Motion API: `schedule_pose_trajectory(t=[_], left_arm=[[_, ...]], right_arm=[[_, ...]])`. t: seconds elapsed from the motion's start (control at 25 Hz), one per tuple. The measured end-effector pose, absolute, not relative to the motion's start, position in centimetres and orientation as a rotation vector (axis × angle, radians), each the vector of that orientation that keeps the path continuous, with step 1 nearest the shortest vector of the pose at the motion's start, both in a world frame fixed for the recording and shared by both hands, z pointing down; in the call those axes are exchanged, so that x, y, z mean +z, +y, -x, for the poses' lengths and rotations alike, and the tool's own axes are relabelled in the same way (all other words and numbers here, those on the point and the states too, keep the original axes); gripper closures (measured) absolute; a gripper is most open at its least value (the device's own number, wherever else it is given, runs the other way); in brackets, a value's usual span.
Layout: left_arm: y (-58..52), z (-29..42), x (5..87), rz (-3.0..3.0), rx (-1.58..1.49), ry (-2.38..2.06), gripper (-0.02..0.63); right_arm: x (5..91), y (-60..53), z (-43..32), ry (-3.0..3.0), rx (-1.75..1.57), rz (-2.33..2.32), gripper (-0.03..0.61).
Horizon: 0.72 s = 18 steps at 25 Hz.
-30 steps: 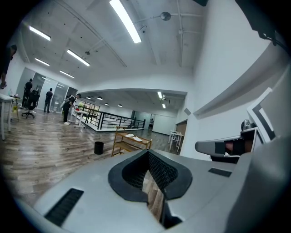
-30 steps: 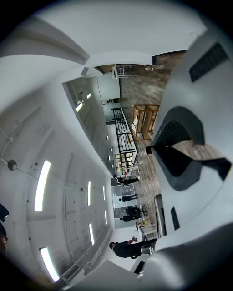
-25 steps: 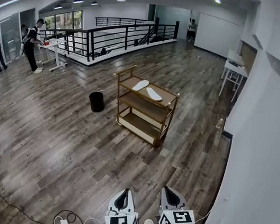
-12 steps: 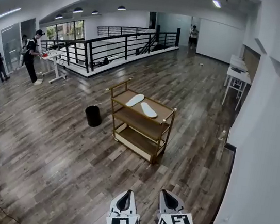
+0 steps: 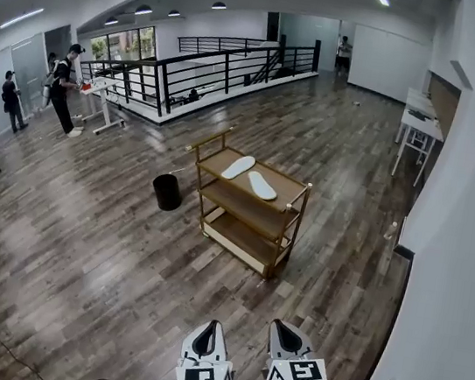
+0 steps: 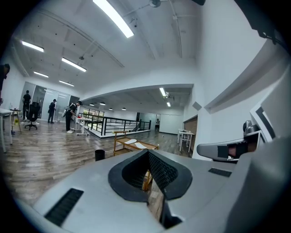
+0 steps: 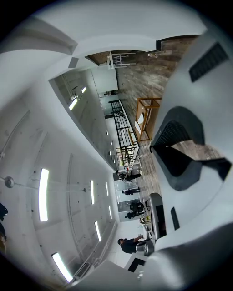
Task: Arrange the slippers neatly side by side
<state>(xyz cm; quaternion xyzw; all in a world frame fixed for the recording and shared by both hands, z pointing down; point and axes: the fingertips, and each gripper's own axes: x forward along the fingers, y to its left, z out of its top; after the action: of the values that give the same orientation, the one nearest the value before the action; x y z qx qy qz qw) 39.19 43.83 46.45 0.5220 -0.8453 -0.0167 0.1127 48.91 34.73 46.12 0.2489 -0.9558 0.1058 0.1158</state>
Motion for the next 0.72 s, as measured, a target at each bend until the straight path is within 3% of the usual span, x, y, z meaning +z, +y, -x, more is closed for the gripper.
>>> schedule_pose_trajectory(t=[0.72], left_arm=[[30.2, -22.9, 45.7, -1.571, -0.134, -2.486, 0.624]], right_arm=[[44.9, 22.2, -31.8, -2.836, 0.238, -0.728, 0.58]])
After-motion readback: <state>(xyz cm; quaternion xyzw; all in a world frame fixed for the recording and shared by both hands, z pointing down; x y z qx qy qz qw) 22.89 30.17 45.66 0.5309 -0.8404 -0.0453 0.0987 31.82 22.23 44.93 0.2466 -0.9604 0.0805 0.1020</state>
